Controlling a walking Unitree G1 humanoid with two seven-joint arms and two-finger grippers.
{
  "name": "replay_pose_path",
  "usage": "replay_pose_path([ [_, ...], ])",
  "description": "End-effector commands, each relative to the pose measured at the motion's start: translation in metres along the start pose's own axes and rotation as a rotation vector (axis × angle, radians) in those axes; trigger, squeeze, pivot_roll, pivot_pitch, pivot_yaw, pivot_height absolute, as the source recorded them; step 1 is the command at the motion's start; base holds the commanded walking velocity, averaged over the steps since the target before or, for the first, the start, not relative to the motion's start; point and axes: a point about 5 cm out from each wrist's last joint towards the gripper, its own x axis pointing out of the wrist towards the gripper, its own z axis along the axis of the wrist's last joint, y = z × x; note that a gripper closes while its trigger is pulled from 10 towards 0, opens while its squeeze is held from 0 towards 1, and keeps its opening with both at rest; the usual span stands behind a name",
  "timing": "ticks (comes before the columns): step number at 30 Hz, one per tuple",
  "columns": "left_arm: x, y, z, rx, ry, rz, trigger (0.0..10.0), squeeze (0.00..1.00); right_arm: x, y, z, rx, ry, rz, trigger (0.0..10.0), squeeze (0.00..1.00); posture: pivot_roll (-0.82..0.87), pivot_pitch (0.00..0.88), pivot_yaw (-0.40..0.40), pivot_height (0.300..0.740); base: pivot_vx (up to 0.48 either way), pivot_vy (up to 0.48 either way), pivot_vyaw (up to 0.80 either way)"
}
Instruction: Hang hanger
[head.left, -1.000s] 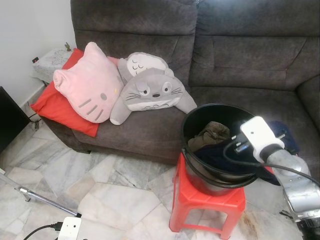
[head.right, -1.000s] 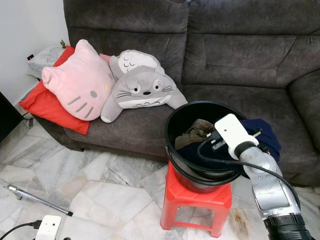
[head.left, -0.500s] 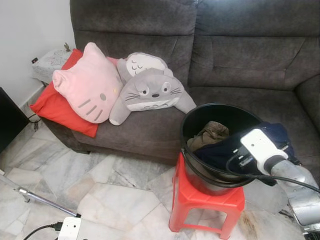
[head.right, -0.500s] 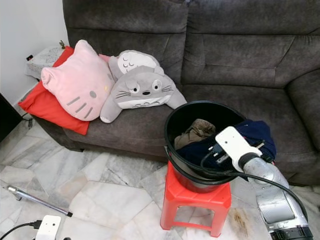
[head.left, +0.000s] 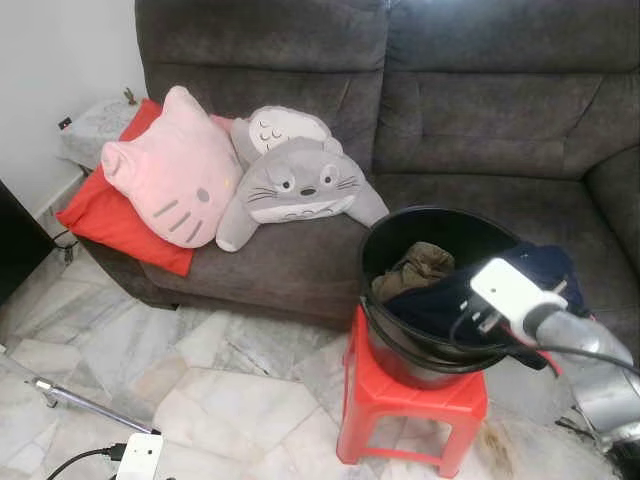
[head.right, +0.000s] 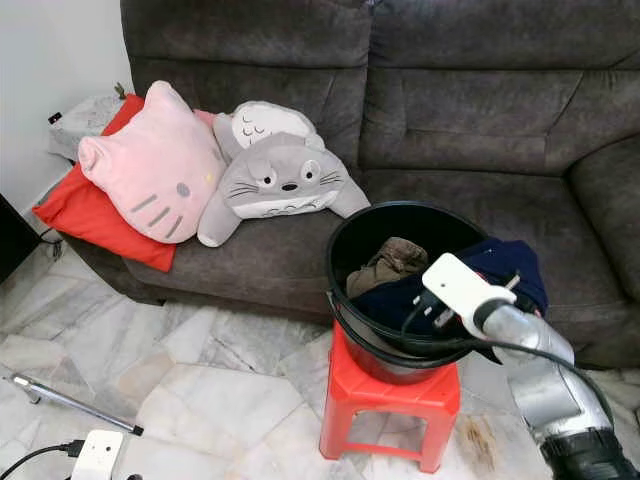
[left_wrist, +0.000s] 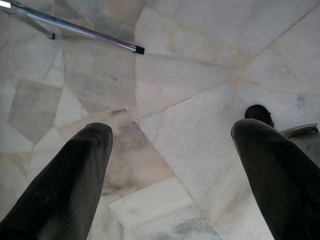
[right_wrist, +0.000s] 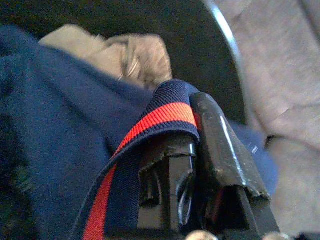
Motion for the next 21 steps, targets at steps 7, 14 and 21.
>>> replay_pose_path([
  [7, -0.001, 0.004, -0.005, 0.015, 0.016, 0.015, 10.0, 0.0, 0.013, -0.005, 0.017, -0.041, -0.06, 0.013, 0.0, 0.0, -0.27, 0.032, 0.07, 0.74, 0.0, 0.0, 0.0],
  [14, -0.001, 0.003, -0.005, 0.013, 0.016, 0.014, 10.0, 0.0, 0.018, 0.005, 0.019, -0.076, -0.074, 0.104, 0.0, 0.0, -0.27, 0.03, 0.069, 0.74, 0.0, 0.0, 0.0],
  [21, -0.001, 0.004, -0.005, 0.017, 0.016, 0.013, 10.0, 0.0, 0.017, 0.015, 0.012, -0.075, -0.056, 0.163, 0.0, 0.0, -0.27, 0.032, 0.072, 0.74, 0.0, 0.0, 0.0],
])
